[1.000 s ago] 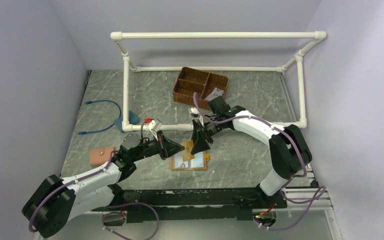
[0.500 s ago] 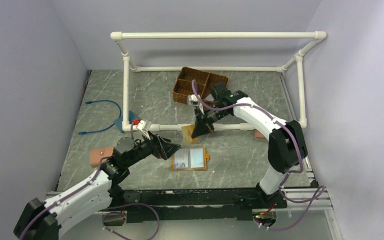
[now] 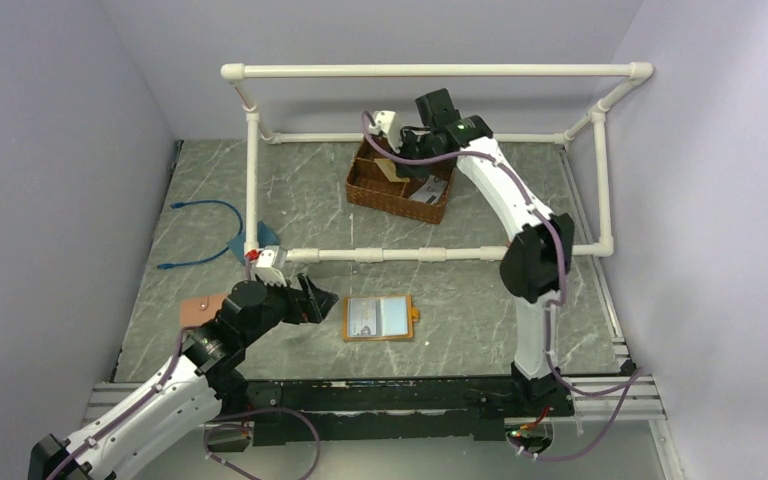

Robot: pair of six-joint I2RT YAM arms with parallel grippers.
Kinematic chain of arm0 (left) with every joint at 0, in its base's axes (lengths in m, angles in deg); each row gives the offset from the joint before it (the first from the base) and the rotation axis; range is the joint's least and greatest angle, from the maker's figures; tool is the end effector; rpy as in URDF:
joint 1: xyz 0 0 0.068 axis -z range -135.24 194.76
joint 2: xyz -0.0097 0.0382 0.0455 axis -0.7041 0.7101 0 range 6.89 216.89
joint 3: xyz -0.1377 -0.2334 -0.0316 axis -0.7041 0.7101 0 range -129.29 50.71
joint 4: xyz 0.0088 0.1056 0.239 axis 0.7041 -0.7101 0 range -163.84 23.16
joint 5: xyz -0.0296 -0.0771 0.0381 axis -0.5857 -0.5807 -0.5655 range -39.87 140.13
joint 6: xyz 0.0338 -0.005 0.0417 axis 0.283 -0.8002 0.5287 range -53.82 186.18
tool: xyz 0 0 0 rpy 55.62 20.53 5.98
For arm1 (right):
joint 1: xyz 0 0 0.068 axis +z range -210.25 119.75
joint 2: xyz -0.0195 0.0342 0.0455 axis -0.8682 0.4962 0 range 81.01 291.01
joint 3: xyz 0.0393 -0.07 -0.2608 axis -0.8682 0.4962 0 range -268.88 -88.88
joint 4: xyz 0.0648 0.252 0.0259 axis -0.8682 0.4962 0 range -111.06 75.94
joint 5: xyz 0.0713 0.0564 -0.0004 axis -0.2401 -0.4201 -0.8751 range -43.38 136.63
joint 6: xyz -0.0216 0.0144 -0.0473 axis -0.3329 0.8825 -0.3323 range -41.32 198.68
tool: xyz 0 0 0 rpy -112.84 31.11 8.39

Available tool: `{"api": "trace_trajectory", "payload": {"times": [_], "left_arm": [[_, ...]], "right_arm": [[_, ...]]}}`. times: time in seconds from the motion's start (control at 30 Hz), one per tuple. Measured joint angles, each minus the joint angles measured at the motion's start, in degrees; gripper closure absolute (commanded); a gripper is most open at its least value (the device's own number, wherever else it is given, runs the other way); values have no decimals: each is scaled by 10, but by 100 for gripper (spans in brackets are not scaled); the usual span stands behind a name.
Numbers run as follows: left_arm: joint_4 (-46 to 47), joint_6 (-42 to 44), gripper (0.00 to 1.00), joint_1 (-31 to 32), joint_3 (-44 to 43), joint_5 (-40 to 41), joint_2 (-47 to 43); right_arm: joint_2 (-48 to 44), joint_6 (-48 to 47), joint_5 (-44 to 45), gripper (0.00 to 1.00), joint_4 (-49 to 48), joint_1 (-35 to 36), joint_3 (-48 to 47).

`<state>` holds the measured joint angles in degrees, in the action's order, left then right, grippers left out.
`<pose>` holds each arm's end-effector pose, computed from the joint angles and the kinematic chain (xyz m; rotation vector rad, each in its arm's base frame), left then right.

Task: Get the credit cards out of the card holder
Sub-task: Place the credit card in the storage box.

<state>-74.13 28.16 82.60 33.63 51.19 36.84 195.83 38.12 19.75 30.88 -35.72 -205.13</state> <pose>0.1160 -0.0893 0.2116 -0.0163 2.0218 -0.8528 0.3950 0.1979 0.3376 -1.4431 1.8843 0.4412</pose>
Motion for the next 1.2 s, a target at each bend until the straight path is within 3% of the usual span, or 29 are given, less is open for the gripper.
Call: {"api": "trace_trajectory", "payload": {"times": [0.1,0.23,0.9,1.0,1.2], "left_arm": [[-10,5,1,0,0,3,12],[-12,10,1,0,0,3,29],[-7,14,1,0,0,3,25],[-7,14,0,0,0,3,25],[-7,14,1,0,0,3,26]], "right_arm": [[67,-5,38,99,16,0,-77],[113,-14,68,97,30,3,-96],[166,-19,105,92,12,20,-129],[172,-19,110,100,6,20,-133],[182,-16,116,100,1,20,-143]]}}
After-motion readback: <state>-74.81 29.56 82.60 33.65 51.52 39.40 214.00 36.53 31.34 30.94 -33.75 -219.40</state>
